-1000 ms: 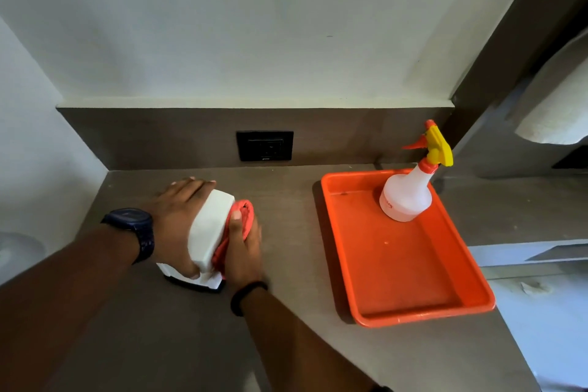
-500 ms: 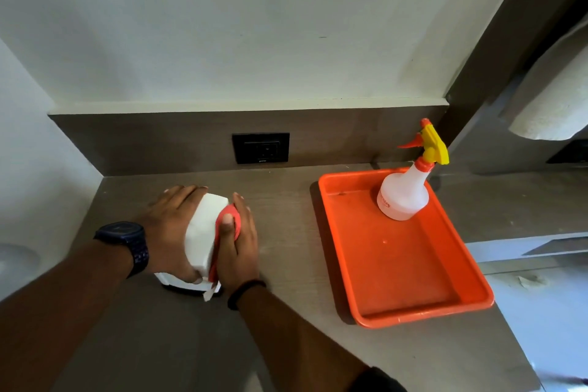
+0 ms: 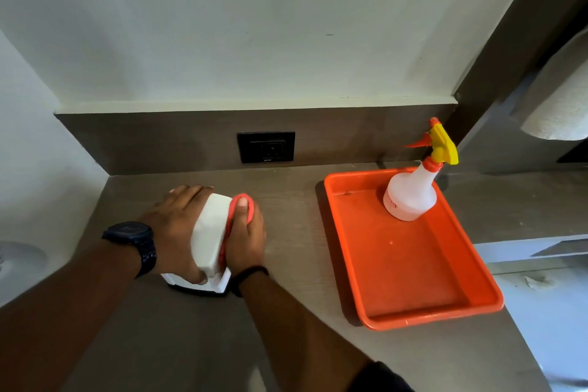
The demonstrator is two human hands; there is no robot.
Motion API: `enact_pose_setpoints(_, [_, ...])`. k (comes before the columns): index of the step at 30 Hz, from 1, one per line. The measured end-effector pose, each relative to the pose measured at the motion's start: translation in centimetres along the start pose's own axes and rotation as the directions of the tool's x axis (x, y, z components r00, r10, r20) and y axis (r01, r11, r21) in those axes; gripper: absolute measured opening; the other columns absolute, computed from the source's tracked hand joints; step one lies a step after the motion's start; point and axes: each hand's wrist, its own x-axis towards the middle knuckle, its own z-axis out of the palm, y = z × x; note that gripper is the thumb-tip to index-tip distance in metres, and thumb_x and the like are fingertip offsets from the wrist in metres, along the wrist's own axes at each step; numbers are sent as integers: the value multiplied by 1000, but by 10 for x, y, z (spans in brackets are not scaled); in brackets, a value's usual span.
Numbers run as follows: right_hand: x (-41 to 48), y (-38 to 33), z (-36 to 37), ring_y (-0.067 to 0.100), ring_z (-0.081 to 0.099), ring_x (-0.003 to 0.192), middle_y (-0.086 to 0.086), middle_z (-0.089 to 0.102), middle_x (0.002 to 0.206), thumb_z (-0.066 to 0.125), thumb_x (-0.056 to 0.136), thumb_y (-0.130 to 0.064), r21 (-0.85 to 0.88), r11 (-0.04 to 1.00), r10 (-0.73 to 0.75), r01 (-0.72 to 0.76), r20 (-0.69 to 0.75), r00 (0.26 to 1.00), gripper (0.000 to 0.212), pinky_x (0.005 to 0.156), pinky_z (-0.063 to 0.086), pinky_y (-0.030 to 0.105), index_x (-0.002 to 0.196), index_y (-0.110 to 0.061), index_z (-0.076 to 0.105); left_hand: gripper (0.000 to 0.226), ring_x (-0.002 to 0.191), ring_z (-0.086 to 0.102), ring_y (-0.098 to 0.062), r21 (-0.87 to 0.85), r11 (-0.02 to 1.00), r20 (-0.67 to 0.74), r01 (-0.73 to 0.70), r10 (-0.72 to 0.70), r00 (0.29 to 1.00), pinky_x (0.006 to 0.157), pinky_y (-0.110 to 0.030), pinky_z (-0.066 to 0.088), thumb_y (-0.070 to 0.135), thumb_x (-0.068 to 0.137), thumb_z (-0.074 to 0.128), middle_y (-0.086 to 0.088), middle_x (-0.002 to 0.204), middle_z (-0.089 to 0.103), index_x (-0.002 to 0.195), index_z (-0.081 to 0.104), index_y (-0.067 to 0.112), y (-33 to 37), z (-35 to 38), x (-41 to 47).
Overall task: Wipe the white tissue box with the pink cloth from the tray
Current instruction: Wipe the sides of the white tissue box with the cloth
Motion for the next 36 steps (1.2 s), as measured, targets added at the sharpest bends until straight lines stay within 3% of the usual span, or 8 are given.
enact_pose_setpoints(4, [-17, 16, 2, 22, 58, 122, 1, 64, 129, 38, 98, -54, -8, 992, 124, -124, -32, 992, 24, 110, 45, 48, 112, -43, 55, 146, 133, 29, -27, 42, 999, 9, 19, -19, 1000, 113, -41, 30, 76, 19, 67, -4, 143, 34, 142, 16, 16, -1, 4, 1])
enact_pose_setpoints(7, [-44, 17, 5, 15, 59, 120, -6, 63, 128, 30, 79, -84, 19, 996, 84, -83, -57, 995, 53, 107, 49, 45, 112, -50, 52, 147, 132, 34, -30, 55, 998, 11, 20, -20, 1000, 112, -45, 33, 79, 19, 67, -7, 143, 37, 142, 19, 15, -3, 6, 2])
enact_pose_setpoints(9, [-44, 6, 6, 10, 57, 121, -10, 60, 128, 28, 78, -82, 29, 999, 16, -15, -41, 999, 42, 107, 49, 39, 108, -60, 48, 145, 131, 37, -31, 40, 999, 12, 4, -5, 1000, 111, -47, 34, 80, 22, 69, -8, 143, 38, 142, 20, 14, -4, 6, 3])
enact_pose_setpoints(13, [-8, -18, 3, 14, 57, 118, -1, 62, 123, 36, 92, -58, -19, 998, -65, 64, -10, 998, 35, 109, 44, 35, 112, -38, 57, 135, 117, 44, -24, 24, 1000, -12, 12, -12, 1000, 101, -42, 43, 78, 17, 68, 0, 129, 45, 132, 27, 22, -4, 2, 2])
enact_pose_setpoints(17, [8, -8, 4, 24, 56, 126, 6, 63, 131, 39, 102, -45, 2, 992, 129, -129, 13, 992, 39, 114, 41, 45, 128, -23, 57, 141, 125, 37, -24, 47, 997, -7, 67, -67, 998, 105, -39, 38, 77, 17, 66, 0, 137, 39, 138, 22, 20, -2, 2, -3])
enact_pose_setpoints(25, [-54, 18, 5, 2, 57, 120, -17, 61, 125, 28, 76, -88, -23, 1000, -7, 8, 2, 1000, 49, 104, 52, 33, 112, -61, 48, 142, 131, 34, -24, -12, 997, 27, 74, -74, 997, 112, -41, 33, 83, 24, 65, -1, 143, 35, 142, 17, 20, -1, 0, -6])
enact_pose_setpoints(32, [4, -5, 5, 23, 56, 125, 4, 63, 130, 40, 100, -48, -7, 999, 50, -50, 25, 998, 35, 113, 43, 45, 123, -29, 58, 137, 123, 39, -22, 10, 997, 8, 78, -78, 997, 106, -39, 37, 76, 18, 69, 2, 135, 40, 136, 24, 22, -1, 2, -5])
enact_pose_setpoints(36, [-26, 11, 2, 19, 57, 122, -6, 60, 125, 35, 94, -63, -15, 987, 158, -158, 9, 987, 28, 111, 45, 46, 111, -47, 51, 140, 124, 39, -25, 31, 996, 1, 85, -85, 996, 106, -41, 38, 78, 17, 67, -1, 137, 40, 136, 21, 21, 0, 2, -4])
